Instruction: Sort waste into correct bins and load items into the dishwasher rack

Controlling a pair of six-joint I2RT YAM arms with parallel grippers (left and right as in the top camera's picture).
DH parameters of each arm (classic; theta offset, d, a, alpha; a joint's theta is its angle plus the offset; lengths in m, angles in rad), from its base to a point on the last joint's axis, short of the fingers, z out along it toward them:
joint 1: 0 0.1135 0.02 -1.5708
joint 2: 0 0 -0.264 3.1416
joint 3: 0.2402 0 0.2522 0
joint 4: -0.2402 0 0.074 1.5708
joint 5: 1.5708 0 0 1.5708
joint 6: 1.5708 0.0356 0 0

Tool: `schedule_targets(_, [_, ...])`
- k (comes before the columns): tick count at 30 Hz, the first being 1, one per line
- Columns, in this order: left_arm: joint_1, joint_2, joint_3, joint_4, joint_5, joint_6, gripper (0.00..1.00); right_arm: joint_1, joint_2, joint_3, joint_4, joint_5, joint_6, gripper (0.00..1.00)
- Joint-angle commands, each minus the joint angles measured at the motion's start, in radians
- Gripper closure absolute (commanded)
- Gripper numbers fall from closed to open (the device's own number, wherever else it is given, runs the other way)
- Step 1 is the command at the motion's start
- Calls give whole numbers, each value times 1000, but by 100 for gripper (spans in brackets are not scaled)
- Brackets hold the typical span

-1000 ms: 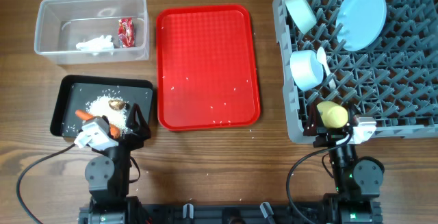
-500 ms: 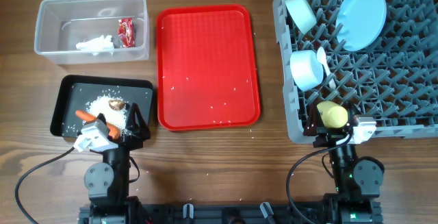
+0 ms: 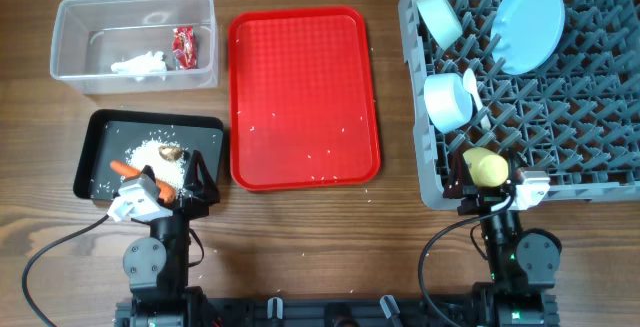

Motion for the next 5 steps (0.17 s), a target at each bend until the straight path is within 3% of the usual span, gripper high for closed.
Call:
schedule_targets(1, [4,-7,-8,4,8,19,0,-3,-6,-2,5,3,6,0])
schedule_targets(5, [4,-7,-8,4,8,19,0,-3,-6,-2,5,3,6,0])
